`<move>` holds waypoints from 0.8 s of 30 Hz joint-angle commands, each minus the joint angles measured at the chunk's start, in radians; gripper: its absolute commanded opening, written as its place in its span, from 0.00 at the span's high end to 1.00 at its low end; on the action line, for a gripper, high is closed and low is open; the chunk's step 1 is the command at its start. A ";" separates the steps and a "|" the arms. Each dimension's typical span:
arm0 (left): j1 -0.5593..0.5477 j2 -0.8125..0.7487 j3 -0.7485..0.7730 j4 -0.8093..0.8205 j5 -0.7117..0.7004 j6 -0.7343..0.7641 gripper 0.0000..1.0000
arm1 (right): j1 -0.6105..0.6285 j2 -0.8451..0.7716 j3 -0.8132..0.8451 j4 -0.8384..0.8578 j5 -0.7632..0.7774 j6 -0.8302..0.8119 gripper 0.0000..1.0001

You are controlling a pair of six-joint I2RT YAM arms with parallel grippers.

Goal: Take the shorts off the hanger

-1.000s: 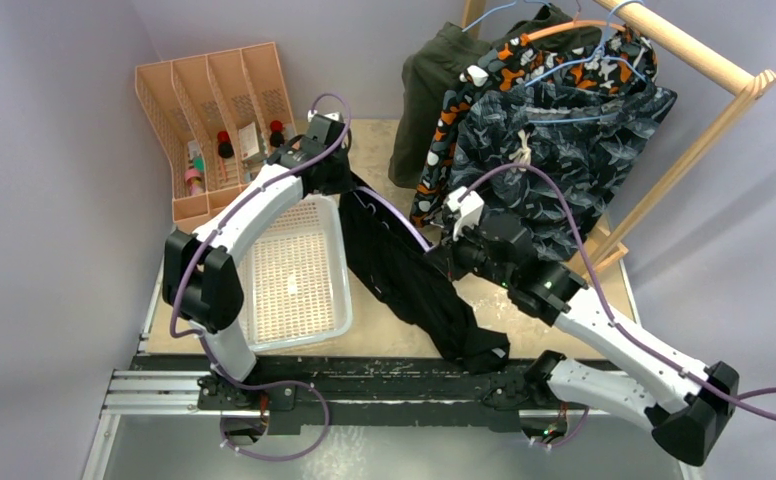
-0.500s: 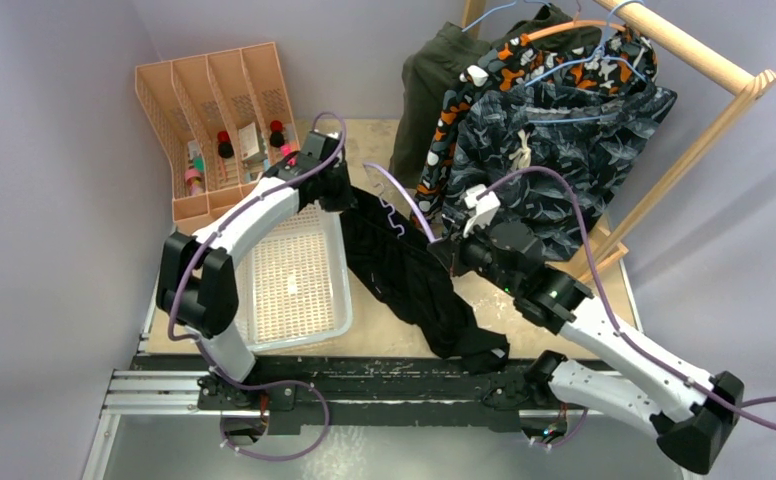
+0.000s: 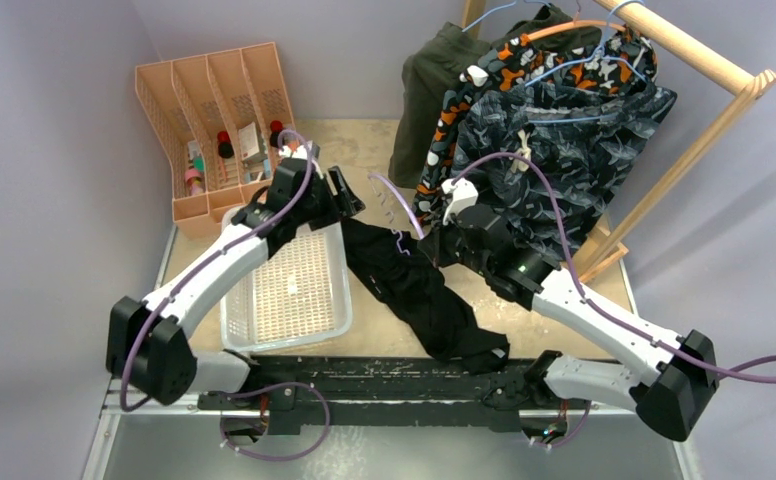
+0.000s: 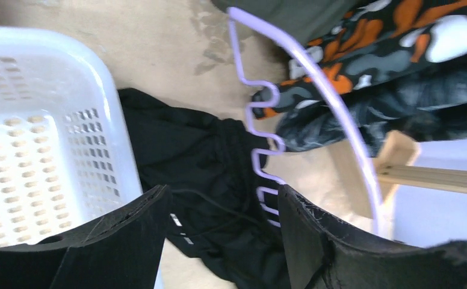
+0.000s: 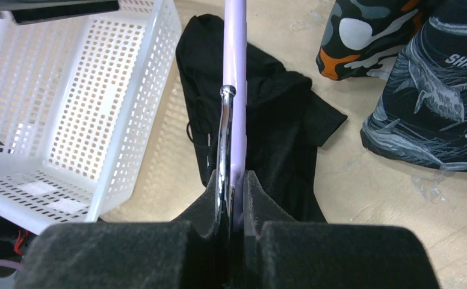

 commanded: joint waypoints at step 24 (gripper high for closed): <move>-0.250 0.049 -0.290 0.818 -0.064 -0.711 0.50 | 0.003 0.009 0.013 0.131 -0.076 0.052 1.00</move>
